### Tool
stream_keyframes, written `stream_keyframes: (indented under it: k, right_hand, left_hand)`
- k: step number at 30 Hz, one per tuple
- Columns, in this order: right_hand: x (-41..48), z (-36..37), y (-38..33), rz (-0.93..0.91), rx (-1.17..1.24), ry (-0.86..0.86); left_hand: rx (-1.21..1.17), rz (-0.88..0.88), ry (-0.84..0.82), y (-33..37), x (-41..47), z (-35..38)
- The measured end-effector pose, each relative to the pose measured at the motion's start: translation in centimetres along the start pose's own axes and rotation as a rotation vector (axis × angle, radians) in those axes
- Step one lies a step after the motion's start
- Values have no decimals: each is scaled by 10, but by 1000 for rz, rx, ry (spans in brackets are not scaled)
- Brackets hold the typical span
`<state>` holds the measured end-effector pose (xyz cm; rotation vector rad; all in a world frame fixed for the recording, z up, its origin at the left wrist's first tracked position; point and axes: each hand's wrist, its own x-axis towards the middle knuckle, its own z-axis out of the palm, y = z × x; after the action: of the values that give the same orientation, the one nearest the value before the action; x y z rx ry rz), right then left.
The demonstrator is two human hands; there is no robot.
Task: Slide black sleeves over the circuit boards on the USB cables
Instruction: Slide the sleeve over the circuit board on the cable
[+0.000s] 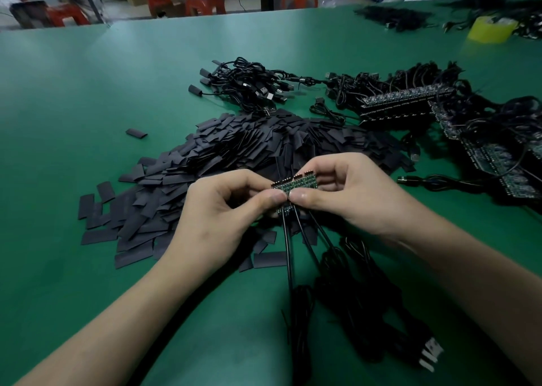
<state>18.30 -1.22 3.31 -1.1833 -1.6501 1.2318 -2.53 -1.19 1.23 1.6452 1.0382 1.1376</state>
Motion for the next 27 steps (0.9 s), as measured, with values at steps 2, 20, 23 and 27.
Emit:
stream_keyframes:
  k: [2,20,23,27]
  right_hand:
    - [-1,2,1,1,22,10]
    - [3,-42,-7,139,-96,-256]
    - [-3,-67,-12,130,-431,-149]
    - [-4,-44,-21,-141,-585,-36]
  left_hand:
    - [-17,5,-46,1,0,1]
    - [-261,-62,-41,6,3,-6]
    - [-120,46,-14,5,3,-8]
    - [27,215,46,4,2,-4]
